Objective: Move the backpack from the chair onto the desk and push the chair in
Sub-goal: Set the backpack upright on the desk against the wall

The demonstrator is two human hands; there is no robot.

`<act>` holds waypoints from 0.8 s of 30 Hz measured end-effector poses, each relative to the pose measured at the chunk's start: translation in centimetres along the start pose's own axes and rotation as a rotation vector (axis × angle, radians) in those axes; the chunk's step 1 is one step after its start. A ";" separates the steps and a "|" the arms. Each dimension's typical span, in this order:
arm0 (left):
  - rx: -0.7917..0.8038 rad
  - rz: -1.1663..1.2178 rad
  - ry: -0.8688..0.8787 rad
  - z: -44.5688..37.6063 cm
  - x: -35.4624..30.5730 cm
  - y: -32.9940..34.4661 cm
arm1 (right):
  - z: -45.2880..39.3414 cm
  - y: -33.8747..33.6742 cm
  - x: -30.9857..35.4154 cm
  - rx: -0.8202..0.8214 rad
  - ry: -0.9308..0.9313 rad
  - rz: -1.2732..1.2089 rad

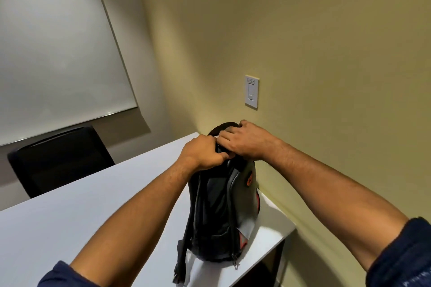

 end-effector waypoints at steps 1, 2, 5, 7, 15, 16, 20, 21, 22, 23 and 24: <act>-0.019 0.007 -0.034 0.3 0.0 -0.1 | -0.1 -0.3 0.0 -0.016 -0.011 0.019; -0.037 0.018 -0.077 0.5 0.0 -0.3 | -0.1 -0.4 0.0 -0.027 -0.020 0.035; -0.089 0.106 -0.234 1.0 0.1 -0.6 | 0.1 -0.2 -0.3 -0.052 -0.041 0.089; -0.118 0.174 -0.314 1.1 -0.3 -0.6 | 0.4 0.3 -1.1 -0.071 -0.029 0.102; -0.192 0.456 -0.476 -1.2 -3.1 1.4 | 5.3 4.0 -8.6 0.072 0.528 -0.447; -0.204 0.490 -0.491 -1.6 -3.4 1.6 | 6.4 4.4 -8.9 0.065 0.580 -0.553; -0.250 0.566 -0.569 -3.8 -3.4 1.4 | 10.5 6.6 -7.9 0.138 0.686 -0.868; -0.261 0.558 -0.593 -4.3 -2.9 1.0 | 11.1 7.1 -7.0 0.177 0.680 -0.961; -0.270 0.538 -0.618 -4.9 -2.5 0.7 | 11.7 7.6 -6.1 0.201 0.673 -1.052; -0.276 0.515 -0.645 -5.5 -2.0 0.3 | 12.0 7.9 -5.3 0.211 0.666 -1.107; -0.281 0.492 -0.663 -6.1 -1.7 -0.1 | 12.2 8.2 -4.6 0.206 0.664 -1.118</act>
Point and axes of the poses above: each hand's wrist, its own z-axis away from the middle knuckle, its own y-axis out of the palm, x = y × z, the point moved 10 cm from there along -z, towards the middle knuckle, and after that the axes turned 5 degrees about -y, right-handed, at the moved point
